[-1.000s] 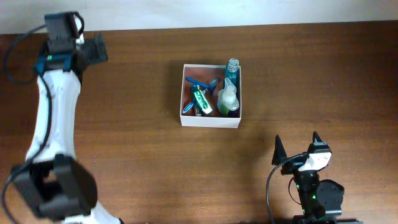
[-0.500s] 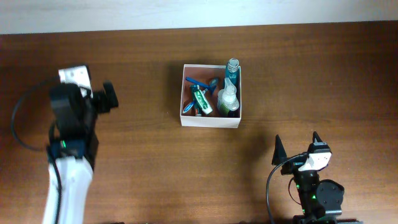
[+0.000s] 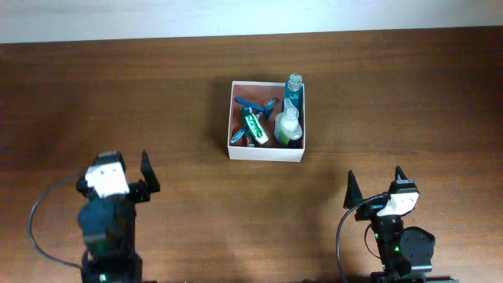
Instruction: Pack container
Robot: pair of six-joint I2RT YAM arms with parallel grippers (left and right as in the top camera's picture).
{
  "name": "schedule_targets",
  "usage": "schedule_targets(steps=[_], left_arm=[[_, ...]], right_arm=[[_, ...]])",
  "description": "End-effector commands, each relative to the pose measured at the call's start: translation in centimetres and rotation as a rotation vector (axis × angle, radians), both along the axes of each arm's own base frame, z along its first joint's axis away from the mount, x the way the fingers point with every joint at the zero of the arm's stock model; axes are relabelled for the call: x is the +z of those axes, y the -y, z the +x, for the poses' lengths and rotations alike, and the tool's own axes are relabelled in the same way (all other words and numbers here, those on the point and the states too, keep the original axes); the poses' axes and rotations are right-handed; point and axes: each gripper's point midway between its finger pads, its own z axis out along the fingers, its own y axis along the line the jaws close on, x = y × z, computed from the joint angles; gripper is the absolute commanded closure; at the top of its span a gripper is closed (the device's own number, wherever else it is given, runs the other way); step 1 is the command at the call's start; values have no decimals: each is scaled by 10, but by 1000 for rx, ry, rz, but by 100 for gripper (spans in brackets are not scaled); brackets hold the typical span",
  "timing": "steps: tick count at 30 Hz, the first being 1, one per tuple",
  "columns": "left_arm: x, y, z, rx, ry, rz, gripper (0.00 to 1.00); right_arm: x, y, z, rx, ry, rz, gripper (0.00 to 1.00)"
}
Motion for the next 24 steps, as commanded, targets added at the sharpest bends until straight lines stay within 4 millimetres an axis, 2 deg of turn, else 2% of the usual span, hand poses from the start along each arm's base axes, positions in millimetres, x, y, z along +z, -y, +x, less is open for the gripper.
schedule_targets(steps=[1, 6, 13, 19, 24], left_arm=[[2, 7, -12, -26, 62, 17, 1], [-1, 18, -23, -62, 118, 22, 1], [-7, 19, -30, -65, 155, 25, 1], [-3, 19, -36, -62, 213, 32, 1], [9, 15, -42, -36, 271, 40, 1]], right_arm=[[-2, -2, 0, 10, -4, -7, 2], [-2, -2, 0, 10, -4, -7, 2], [-2, -2, 0, 10, -4, -7, 2], [-2, -2, 0, 10, -4, -7, 2], [-2, -2, 0, 10, -4, -7, 2]])
